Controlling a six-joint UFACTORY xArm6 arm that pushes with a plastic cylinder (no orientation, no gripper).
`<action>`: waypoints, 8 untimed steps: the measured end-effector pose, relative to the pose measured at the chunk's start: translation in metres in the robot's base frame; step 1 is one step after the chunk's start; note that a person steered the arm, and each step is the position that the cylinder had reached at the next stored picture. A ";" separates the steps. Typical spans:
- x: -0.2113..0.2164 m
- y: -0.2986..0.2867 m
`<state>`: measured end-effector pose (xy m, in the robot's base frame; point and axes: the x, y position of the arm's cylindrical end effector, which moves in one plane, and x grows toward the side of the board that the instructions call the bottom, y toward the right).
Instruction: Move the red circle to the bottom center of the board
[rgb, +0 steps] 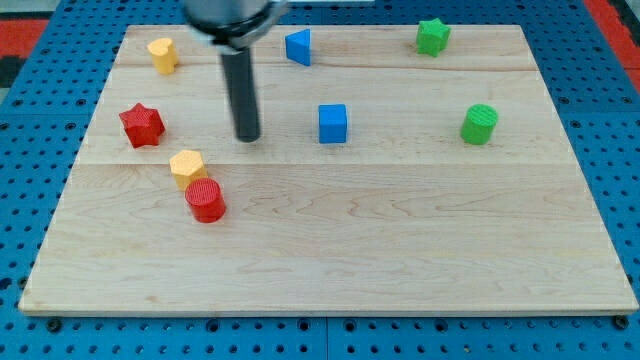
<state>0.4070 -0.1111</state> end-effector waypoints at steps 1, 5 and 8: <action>0.021 -0.039; 0.093 -0.008; 0.133 0.101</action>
